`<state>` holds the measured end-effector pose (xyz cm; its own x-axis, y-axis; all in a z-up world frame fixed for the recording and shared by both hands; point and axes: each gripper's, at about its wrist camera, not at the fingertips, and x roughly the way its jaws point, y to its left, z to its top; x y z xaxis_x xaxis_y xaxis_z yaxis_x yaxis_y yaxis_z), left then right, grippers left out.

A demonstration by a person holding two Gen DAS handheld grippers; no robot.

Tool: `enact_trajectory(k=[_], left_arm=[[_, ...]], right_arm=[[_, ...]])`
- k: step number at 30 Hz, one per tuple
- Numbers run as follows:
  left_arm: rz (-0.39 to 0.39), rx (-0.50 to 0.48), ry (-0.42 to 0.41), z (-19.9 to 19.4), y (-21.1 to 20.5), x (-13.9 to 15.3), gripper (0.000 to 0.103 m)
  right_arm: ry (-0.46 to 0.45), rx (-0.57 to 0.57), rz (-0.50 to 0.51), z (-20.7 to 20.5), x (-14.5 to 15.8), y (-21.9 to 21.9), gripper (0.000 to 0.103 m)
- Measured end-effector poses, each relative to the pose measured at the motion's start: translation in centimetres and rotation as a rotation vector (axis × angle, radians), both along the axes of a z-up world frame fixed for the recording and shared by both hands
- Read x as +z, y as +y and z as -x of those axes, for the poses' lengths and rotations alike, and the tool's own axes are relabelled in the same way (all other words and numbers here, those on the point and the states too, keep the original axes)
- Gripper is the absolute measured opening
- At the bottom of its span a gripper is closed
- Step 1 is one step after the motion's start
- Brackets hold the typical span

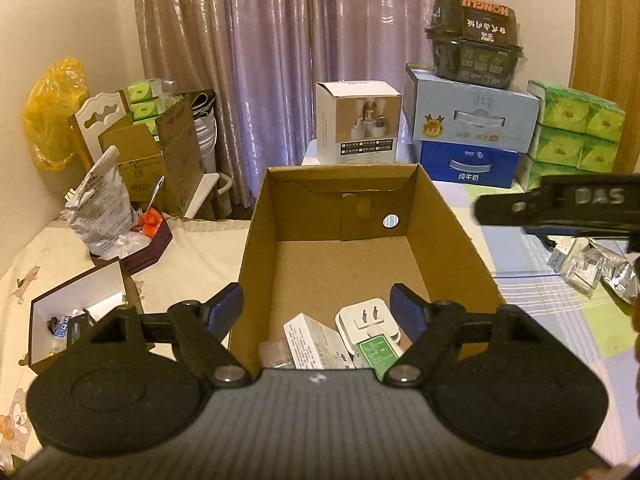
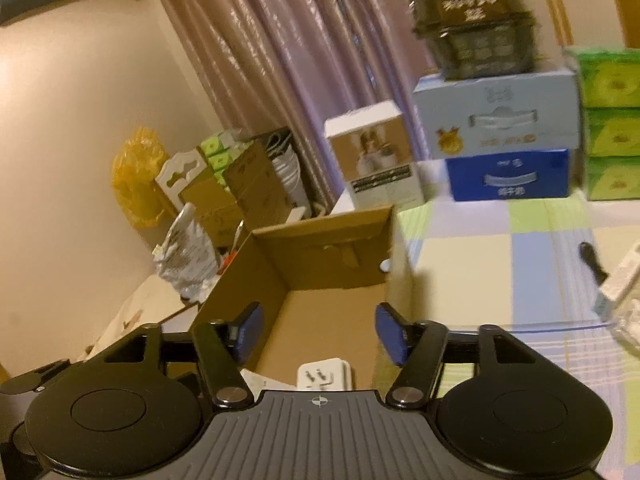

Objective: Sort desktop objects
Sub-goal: 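Move both open tools back over the remaining items on the table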

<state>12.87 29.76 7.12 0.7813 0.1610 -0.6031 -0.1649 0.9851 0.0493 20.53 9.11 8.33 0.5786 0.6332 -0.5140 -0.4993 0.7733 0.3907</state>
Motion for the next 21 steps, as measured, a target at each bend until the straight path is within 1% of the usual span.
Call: enact_trajectory(k=[2, 6, 8, 15, 19, 21], left_arm=[[0.000, 0.003, -0.003, 0.5, -0.2, 0.1, 0.079], [0.004, -0.001, -0.004, 1.3, -1.0, 0.4, 0.080], [0.004, -0.008, -0.008, 1.7, -1.7, 0.6, 0.081], [0.006, -0.049, -0.022, 2.9, -5.0, 1.3, 0.086], [0.011, -0.083, -0.023, 3.4, -7.3, 1.5, 0.089], [0.016, -0.106, -0.021, 3.6, -8.6, 1.4, 0.092]], right_arm=[[-0.008, -0.028, -0.006, 0.5, 0.3, -1.5, 0.070], [-0.008, -0.083, -0.024, 1.6, 0.5, -4.8, 0.077], [-0.013, -0.107, -0.021, 2.4, 0.6, -6.4, 0.082], [-0.023, -0.165, 0.011, 5.2, 0.0, -11.8, 0.088], [-0.019, -0.217, 0.016, 6.3, -0.1, -14.8, 0.094], [-0.027, -0.238, 0.032, 6.9, 0.0, -16.1, 0.097]])
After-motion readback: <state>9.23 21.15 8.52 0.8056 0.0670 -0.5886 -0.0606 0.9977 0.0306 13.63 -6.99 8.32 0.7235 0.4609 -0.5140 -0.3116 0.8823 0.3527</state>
